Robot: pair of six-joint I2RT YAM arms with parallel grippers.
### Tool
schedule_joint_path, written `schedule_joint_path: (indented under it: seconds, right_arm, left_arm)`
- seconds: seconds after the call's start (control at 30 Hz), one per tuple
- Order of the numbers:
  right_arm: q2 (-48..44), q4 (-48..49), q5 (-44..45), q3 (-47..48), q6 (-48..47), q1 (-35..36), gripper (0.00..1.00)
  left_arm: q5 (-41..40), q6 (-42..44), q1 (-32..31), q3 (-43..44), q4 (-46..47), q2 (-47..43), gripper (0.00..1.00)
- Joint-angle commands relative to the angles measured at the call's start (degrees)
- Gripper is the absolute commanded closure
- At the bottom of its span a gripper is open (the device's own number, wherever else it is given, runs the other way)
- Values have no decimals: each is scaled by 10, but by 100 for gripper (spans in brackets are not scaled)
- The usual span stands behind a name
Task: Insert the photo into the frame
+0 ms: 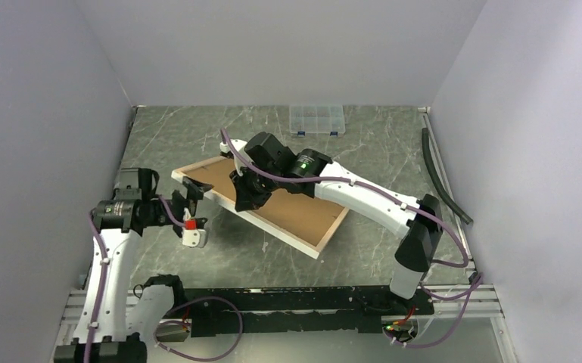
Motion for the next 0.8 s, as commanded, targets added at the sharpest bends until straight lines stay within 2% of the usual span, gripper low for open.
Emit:
schedule_joint_path:
  seconds: [0.0, 0.07, 0.13, 0.27, 0.4, 0.43, 0.5, 0.57, 0.63, 0.7, 0.77]
  right_arm:
    - [2, 20, -49, 57, 9, -9, 100]
    - [5, 20, -60, 61, 14, -13, 100]
    - [6, 17, -70, 68, 16, -16, 100]
    - [5, 20, -80, 71, 20, -26, 100]
    - [1, 22, -90, 66, 25, -37, 100]
    - [0, 19, -90, 66, 24, -41, 96]
    - [-5, 11, -82, 67, 15, -45, 72]
    - [-17, 4, -72, 63, -1, -49, 52]
    - [-34, -7, -47, 58, -33, -49, 28]
    - [-51, -30, -26, 50, -79, -49, 18]
    - [-67, -56, -13, 41, -136, -47, 12]
  left_arm:
    - [-55, -2, -89, 11, 170, 17, 4]
    - [-83, -5, -110, 39, 138, 47, 5]
    - [-93, -15, -119, 57, 125, 65, 13]
    - [-124, -13, -139, 66, 103, 84, 32]
    - [-135, -37, -152, 59, 130, 85, 52]
    - [-133, -46, -154, 59, 134, 84, 55]
    - [-130, -66, -156, 63, 141, 85, 67]
    - [-130, -80, -159, 71, 144, 90, 73]
    - [-129, -97, -160, 87, 139, 97, 80]
    - [-125, -120, -160, 104, 132, 106, 90]
    - [-120, -135, -160, 120, 129, 111, 92]
